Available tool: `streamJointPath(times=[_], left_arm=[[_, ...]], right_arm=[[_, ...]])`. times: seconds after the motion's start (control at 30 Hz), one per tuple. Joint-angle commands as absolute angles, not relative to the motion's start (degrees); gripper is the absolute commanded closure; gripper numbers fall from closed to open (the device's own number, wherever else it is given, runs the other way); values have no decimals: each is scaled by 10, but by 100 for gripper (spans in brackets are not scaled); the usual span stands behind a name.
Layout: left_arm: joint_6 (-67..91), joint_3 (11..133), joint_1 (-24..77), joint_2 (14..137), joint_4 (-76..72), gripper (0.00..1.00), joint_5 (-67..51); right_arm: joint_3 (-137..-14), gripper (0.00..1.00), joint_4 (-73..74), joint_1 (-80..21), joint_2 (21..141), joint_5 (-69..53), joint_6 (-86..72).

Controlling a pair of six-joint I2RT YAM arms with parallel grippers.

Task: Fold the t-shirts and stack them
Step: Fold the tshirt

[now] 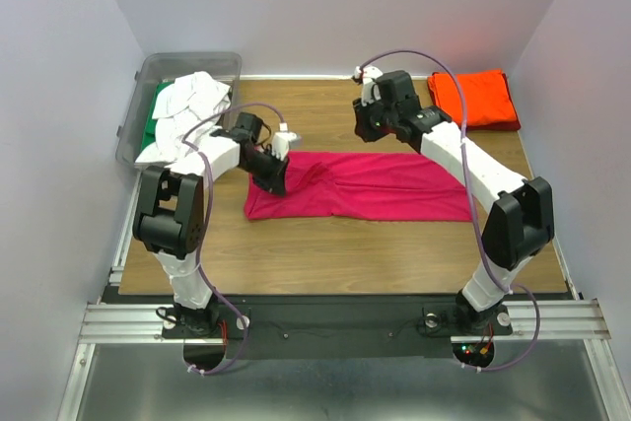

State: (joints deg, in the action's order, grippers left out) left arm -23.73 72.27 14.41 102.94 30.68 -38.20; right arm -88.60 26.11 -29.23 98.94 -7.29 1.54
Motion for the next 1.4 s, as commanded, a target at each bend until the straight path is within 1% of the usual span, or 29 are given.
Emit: streamJointPath(times=[0.0,0.03,0.07,0.13,0.17,0.3,0.33,0.37,0.43,0.5,0.53,0.57,0.67,0.77,0.83,1.23,1.3,1.37], left_arm=[[-288,674,176,991,337,94,-335],[-295,672,178,991,344,91,-331],[-312,675,178,991,364,84,-328],[-332,691,175,985,401,78,-332],[-357,700,173,984,415,73,-340],[-385,765,156,980,460,64,-389],[-383,792,156,983,459,62,-402],[-377,803,156,986,454,55,-406],[-337,823,157,1005,427,52,-408],[-315,858,158,1025,397,52,-415],[-276,867,159,1041,381,52,-410],[-263,879,159,1049,343,52,-400],[-221,905,167,1080,292,57,-360],[-207,943,178,1118,284,62,-347],[-205,962,185,1141,282,63,-336],[-178,990,227,1205,266,66,-259],[-181,1000,228,1215,278,66,-263],[-193,1009,232,1226,294,68,-280]], right_arm=[[-860,77,264,-263,973,-69,32],[-859,77,267,-260,970,-71,33],[-855,77,275,-257,969,-73,36],[-848,77,283,-249,957,-74,46],[-838,76,287,-244,953,-75,48],[-809,76,304,-222,932,-79,61],[-803,76,306,-218,926,-80,60],[-799,76,308,-214,922,-88,61],[-786,76,312,-204,918,-92,56],[-780,77,316,-198,917,-100,53],[-779,77,317,-193,917,-104,49],[-773,77,319,-192,917,-107,47],[-768,78,322,-185,914,-111,42],[-768,77,324,-178,910,-114,40],[-767,77,324,-177,907,-113,40],[-762,77,329,-157,897,-116,43],[-763,78,330,-155,896,-116,43],[-765,78,330,-155,895,-116,45]])
